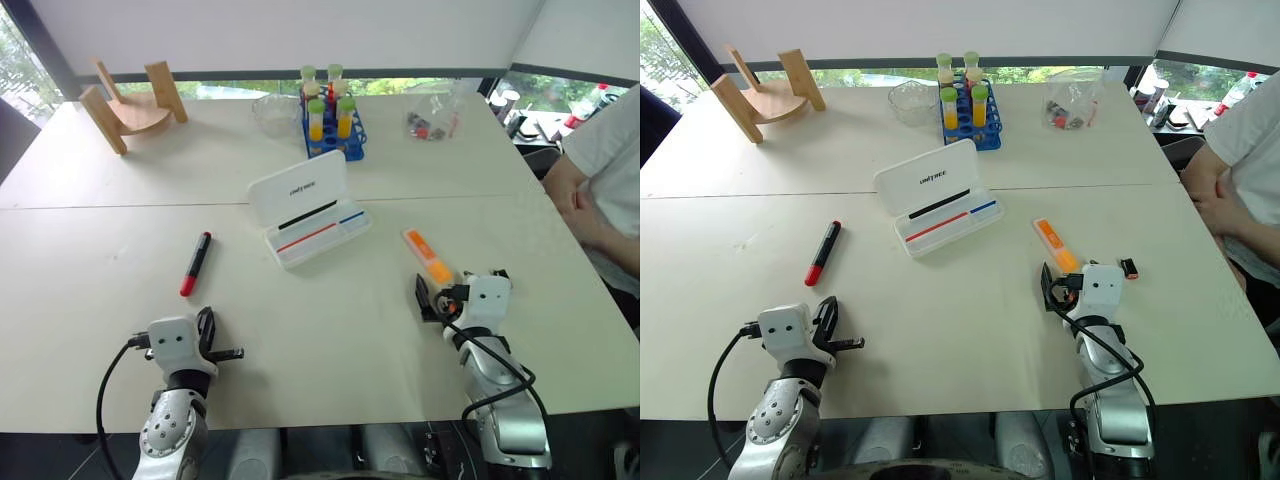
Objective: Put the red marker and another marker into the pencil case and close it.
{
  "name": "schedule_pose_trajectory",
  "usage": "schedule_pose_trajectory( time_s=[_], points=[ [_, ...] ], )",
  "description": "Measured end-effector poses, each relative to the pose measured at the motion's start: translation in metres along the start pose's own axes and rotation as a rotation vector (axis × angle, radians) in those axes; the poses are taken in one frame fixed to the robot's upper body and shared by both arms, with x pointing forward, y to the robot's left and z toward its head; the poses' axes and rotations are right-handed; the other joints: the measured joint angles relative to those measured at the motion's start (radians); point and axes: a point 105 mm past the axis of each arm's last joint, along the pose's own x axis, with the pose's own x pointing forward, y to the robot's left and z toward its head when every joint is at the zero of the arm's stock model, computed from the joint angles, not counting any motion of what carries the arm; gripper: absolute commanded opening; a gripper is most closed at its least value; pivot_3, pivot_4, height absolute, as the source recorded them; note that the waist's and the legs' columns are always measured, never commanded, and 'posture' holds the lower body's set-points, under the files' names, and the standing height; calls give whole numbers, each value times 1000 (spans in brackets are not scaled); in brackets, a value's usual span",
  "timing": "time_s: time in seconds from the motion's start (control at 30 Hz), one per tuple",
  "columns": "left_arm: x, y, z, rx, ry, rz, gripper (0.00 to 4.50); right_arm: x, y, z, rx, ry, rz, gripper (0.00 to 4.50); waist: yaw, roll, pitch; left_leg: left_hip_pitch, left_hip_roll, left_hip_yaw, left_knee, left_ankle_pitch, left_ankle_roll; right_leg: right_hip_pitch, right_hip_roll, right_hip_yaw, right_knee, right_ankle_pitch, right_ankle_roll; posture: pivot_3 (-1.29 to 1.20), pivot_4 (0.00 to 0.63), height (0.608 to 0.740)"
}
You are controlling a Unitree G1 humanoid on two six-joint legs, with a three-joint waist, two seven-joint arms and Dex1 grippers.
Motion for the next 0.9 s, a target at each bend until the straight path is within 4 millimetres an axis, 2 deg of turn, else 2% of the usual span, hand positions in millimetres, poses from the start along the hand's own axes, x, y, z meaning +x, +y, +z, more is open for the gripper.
schedule_pose_trajectory(
  time_s=[0.63,0.7,0.8,0.9],
  points=[
    [3,-5,6,26,-28,-36,17,0,-1,1,-4,-1,-2,4500,1,-1,-1,0,0,0,0,0,0,0,0,0,0,0,1,0,150,740],
    [6,-8,11,59,-46,-76,17,-2,-3,1,-22,-2,2,4500,4,0,-1,0,0,0,0,0,0,0,0,0,0,0,1,0,150,740],
    [17,-13,30,123,-112,-158,17,-5,-9,4,-67,-6,17,4500,4,0,-1,0,0,0,0,0,0,0,0,0,0,1,2,0,150,740],
    [26,-21,48,193,-165,-270,17,-7,-13,17,-110,-42,54,4500,2,1,-2,1,0,0,0,0,-1,0,0,0,1,2,3,0,150,740]
  ],
)
